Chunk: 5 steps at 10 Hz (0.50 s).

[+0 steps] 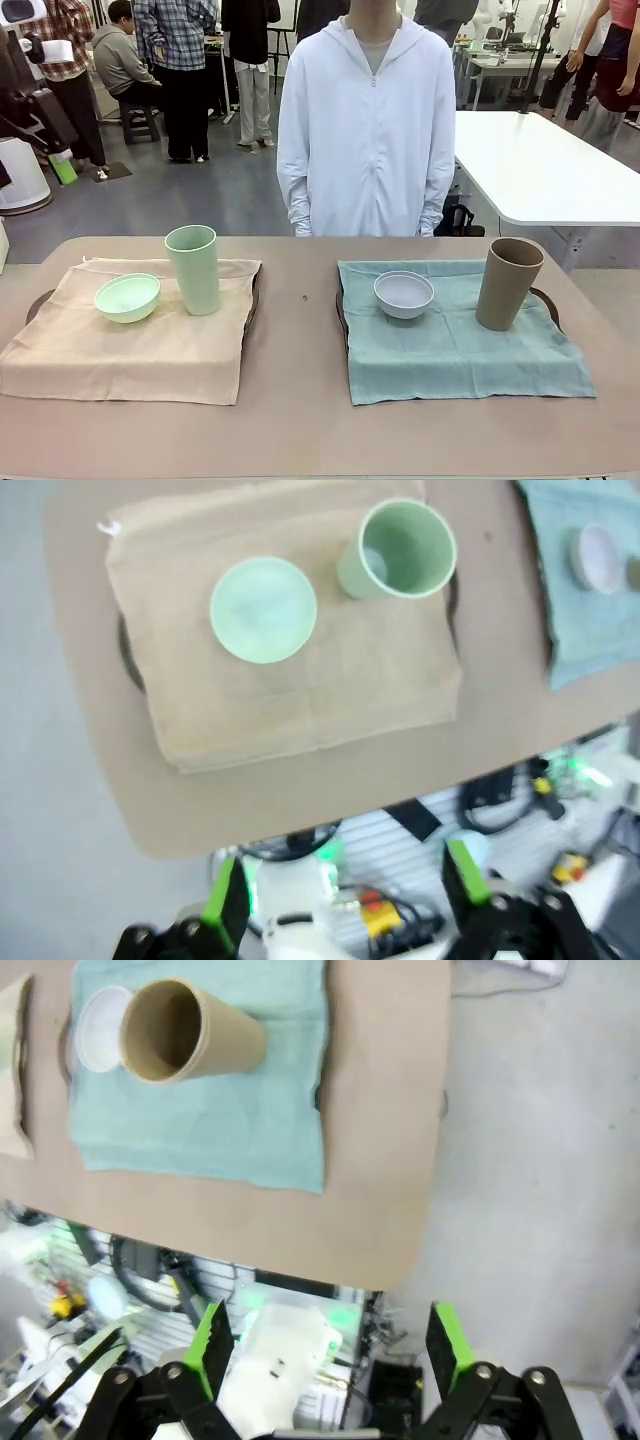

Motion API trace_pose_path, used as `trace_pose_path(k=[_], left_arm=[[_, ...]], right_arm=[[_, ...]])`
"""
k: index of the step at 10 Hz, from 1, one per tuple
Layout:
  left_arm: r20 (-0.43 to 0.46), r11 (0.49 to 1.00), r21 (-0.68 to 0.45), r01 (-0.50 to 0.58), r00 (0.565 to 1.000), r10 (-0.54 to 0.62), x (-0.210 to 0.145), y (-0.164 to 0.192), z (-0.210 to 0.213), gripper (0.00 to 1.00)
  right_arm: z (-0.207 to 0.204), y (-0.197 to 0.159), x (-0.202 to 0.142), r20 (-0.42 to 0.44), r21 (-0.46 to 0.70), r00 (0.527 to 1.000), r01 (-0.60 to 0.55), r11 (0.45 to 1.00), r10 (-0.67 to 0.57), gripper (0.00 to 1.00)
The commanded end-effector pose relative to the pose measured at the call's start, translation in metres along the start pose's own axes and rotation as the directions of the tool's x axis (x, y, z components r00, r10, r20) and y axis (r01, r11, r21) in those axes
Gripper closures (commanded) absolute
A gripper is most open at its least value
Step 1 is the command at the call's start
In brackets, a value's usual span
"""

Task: Set up a tray with a mat and arrange the tableware.
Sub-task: Place the Picnic Bowl and Reusable plastic cup back onto the Handle tray in front of the human's position.

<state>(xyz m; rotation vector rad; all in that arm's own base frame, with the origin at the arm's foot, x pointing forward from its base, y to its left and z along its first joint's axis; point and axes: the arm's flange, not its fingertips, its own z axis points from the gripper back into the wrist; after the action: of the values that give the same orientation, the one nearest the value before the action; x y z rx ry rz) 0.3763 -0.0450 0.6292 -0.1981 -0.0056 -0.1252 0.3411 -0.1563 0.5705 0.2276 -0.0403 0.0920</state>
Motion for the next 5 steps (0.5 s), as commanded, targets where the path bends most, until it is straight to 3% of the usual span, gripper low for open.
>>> trace_pose_path(k=[1, 3, 5], left_arm=[[-0.082, 0.974, -0.223, -0.029, 0.997, 0.011, 0.009, 0.072, 0.018, 0.00], [-0.089, 0.906, -0.420, -0.049, 0.996, 0.012, -0.005, 0.123, 0.015, 0.00], [0.033, 0.771, -0.636, -0.024, 0.998, 0.059, -0.034, 0.174, 0.028, 0.00]], right_arm=[[0.013, -0.037, -0.006, 0.032, 0.191, 0.999, 0.022, 0.981, -0.029, 0.00], [0.021, -0.078, -0.022, 0.072, 0.315, 0.991, 0.082, 0.946, -0.110, 0.00], [0.036, -0.119, -0.043, 0.110, 0.503, 0.964, 0.155, 0.850, -0.241, 0.00]])
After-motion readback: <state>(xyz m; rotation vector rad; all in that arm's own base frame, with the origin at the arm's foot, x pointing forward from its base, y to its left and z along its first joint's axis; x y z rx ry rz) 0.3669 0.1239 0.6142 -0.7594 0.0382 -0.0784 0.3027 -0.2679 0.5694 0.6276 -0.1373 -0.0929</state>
